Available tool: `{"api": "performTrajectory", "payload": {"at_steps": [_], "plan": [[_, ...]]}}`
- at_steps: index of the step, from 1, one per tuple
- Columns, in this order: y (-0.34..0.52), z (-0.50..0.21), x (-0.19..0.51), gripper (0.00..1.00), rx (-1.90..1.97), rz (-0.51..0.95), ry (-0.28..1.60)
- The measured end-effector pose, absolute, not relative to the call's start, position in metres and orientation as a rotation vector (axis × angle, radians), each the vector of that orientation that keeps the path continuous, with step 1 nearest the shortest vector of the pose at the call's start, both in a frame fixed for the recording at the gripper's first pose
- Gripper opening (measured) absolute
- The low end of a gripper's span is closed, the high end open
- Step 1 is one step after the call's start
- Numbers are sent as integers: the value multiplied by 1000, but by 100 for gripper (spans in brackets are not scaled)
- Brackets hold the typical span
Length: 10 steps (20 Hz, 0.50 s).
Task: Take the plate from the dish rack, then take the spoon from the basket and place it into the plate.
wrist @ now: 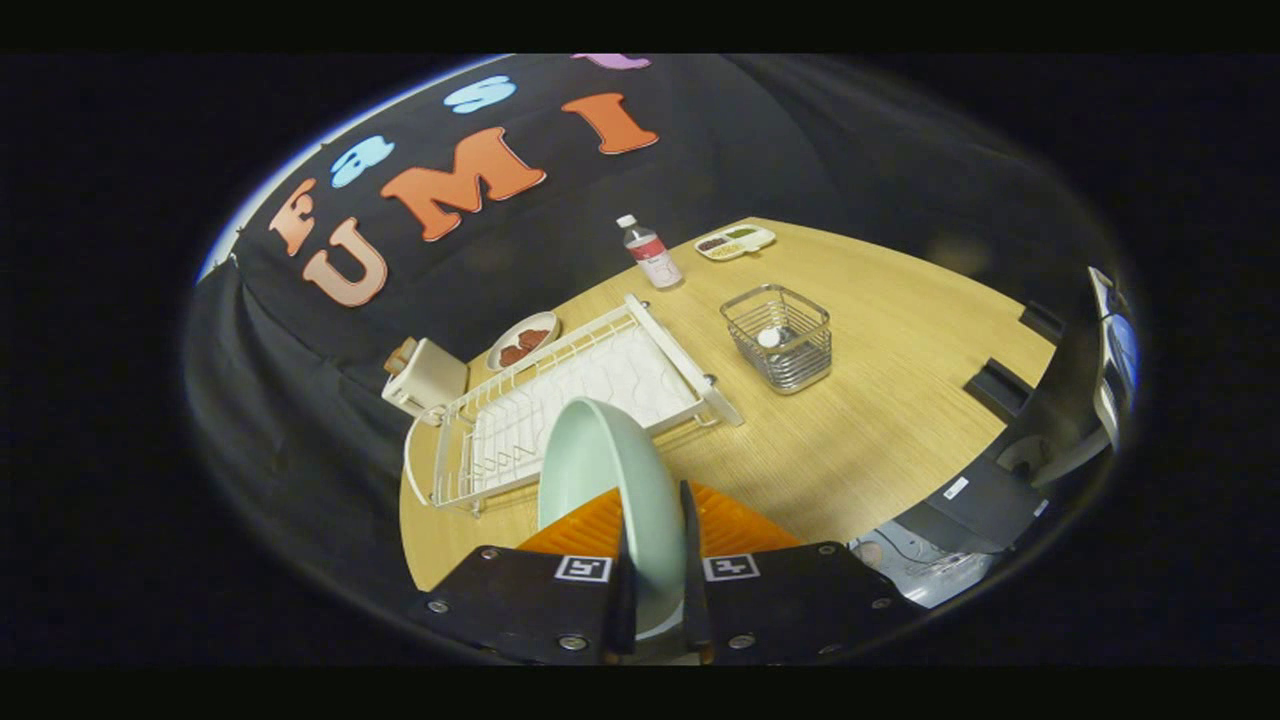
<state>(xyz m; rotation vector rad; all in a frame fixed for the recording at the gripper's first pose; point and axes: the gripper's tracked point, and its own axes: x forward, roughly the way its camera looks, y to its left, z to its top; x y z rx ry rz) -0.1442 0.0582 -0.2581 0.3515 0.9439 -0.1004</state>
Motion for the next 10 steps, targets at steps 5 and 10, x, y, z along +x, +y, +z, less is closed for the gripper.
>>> {"api": "performTrajectory", "payload": {"at_steps": [5,10], "plan": [[60,-287,-153,19,354,-92,982],[66,-313,-156,19,399,-92,1014]]}}
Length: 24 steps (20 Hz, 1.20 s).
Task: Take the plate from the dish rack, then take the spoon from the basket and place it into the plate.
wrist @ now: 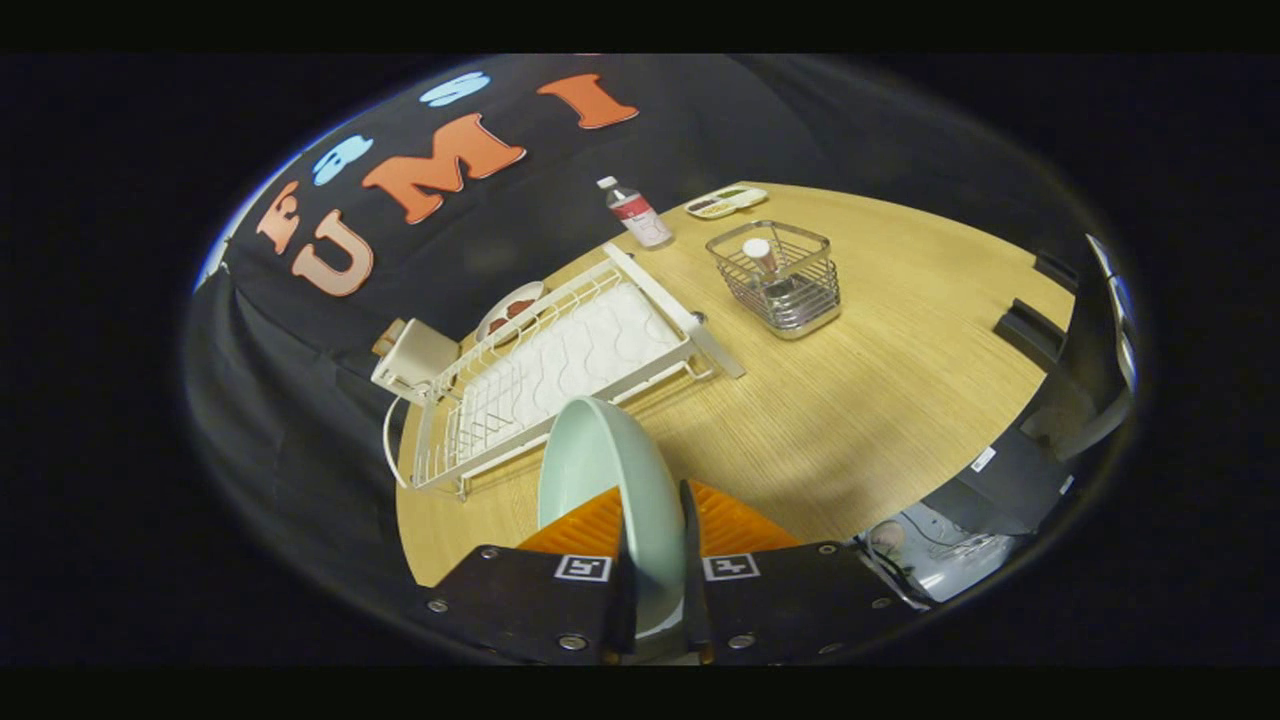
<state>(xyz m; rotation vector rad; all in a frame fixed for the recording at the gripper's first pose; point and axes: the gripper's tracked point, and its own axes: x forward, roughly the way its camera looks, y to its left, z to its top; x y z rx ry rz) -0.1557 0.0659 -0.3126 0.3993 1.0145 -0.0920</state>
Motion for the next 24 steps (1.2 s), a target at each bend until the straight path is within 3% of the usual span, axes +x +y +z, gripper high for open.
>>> {"api": "performTrajectory", "payload": {"at_steps": [11,24], "plan": [[67,-339,-154,20,466,-101,1043],[40,-334,-151,32,338,-130,1041]]}}
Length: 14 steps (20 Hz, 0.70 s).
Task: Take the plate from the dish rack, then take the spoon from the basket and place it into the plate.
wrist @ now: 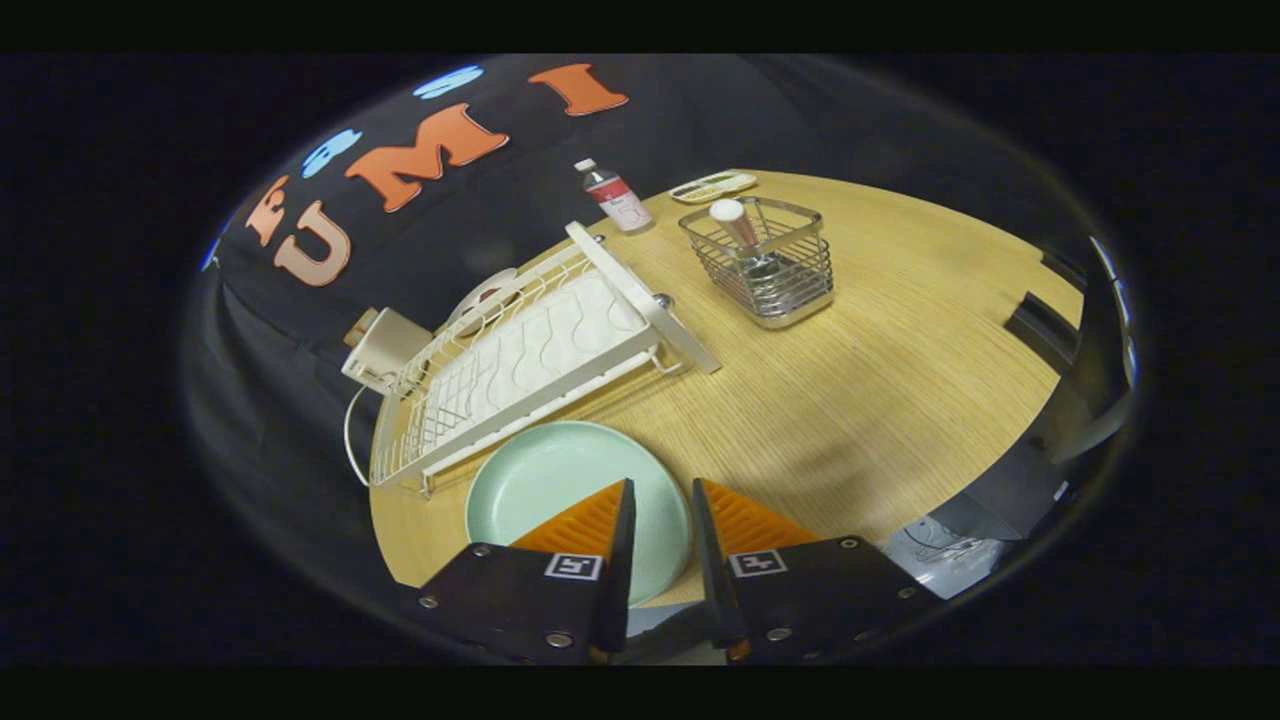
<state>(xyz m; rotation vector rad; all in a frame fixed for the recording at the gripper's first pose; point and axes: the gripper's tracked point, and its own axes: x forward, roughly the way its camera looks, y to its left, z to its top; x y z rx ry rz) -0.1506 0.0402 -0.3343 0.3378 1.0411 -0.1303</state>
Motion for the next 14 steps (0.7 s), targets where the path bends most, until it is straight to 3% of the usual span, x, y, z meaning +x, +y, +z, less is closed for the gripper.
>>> {"api": "performTrajectory", "payload": {"at_steps": [5,8,11,14], "plan": [[5,-321,-143,64,232,-189,995],[-21,-310,-137,77,165,-231,954],[-39,-297,-121,99,90,-252,895],[-50,-277,-103,99,-6,-252,816]]}}
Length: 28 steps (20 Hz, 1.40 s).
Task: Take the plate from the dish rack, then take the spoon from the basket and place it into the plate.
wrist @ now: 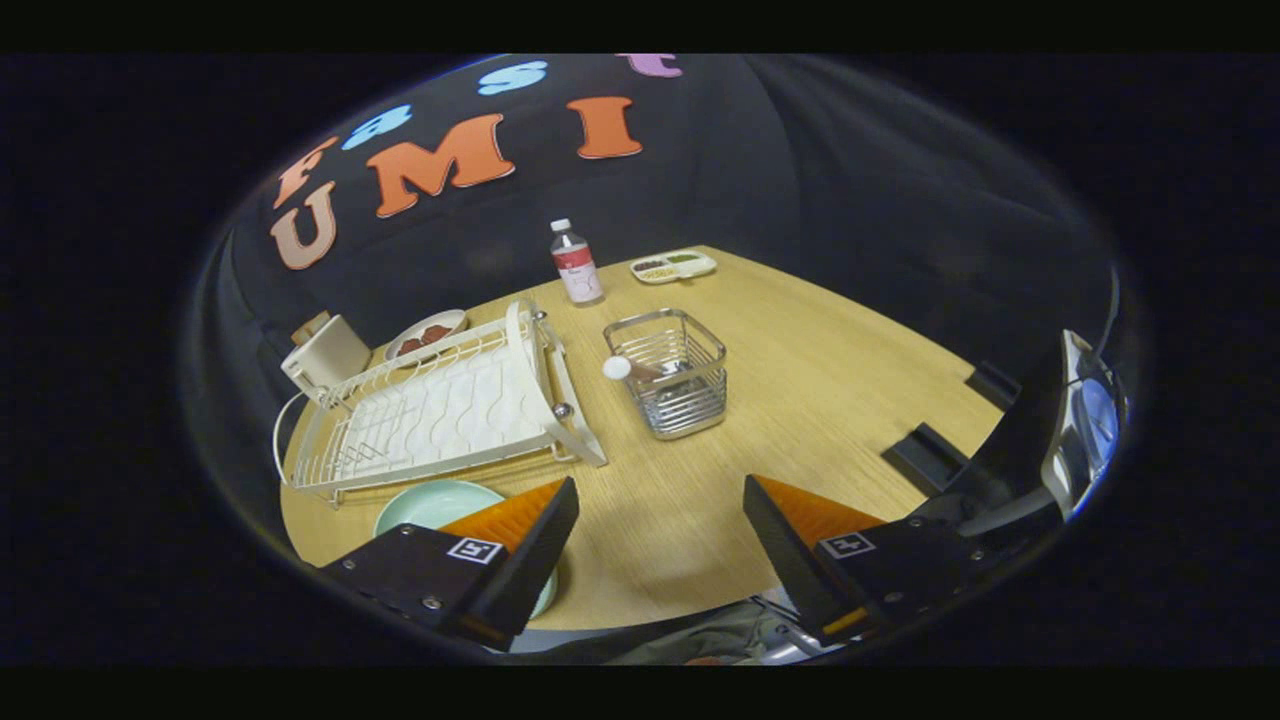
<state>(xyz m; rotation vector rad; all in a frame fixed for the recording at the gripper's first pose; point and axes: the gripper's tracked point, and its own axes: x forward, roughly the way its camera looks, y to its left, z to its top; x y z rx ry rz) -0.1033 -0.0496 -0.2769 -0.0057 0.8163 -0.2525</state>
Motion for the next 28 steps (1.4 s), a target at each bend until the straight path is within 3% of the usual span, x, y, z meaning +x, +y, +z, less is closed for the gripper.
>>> {"api": "performTrajectory", "payload": {"at_steps": [7,14,23,28], "plan": [[-45,-237,-57,99,-159,-189,606],[-46,-256,-33,95,-174,-144,591],[-48,-284,-18,29,-220,-110,632],[-59,-275,-14,10,-247,-140,606]]}}
